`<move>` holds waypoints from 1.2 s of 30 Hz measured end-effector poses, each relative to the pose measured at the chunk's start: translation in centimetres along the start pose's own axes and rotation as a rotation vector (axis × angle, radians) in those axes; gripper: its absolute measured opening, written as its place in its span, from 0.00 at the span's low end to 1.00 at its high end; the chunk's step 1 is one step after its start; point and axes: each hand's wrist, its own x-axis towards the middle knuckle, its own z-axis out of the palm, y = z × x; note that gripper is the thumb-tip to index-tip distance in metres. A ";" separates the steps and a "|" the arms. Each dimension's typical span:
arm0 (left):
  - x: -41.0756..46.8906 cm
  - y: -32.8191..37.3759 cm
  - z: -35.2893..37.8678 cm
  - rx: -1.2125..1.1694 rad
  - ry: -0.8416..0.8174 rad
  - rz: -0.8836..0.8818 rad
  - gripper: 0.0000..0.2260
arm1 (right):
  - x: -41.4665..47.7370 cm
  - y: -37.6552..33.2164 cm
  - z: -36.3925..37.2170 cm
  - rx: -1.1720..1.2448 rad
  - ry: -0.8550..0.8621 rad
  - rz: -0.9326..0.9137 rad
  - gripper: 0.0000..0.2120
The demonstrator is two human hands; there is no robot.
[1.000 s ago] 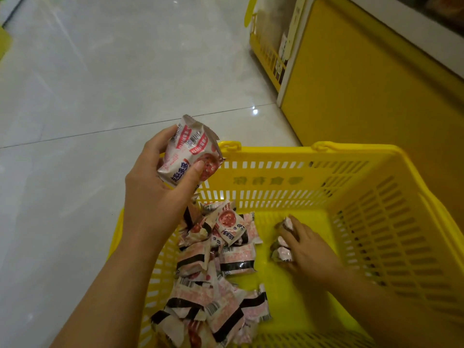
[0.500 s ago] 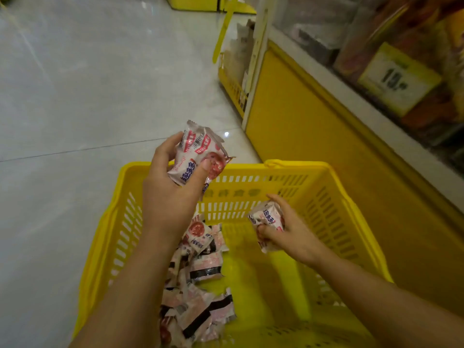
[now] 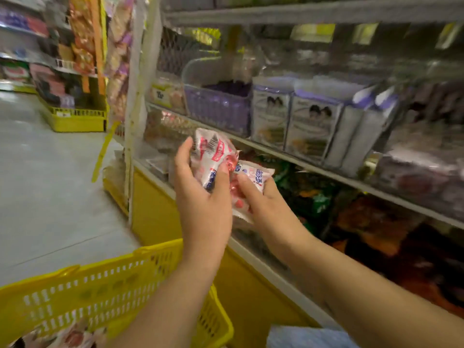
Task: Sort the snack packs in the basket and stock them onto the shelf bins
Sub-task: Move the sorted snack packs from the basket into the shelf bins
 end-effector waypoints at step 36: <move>2.8 12.0 16.5 -0.233 -0.457 0.143 0.23 | 5.7 -17.1 -28.6 -1.745 0.155 0.094 0.39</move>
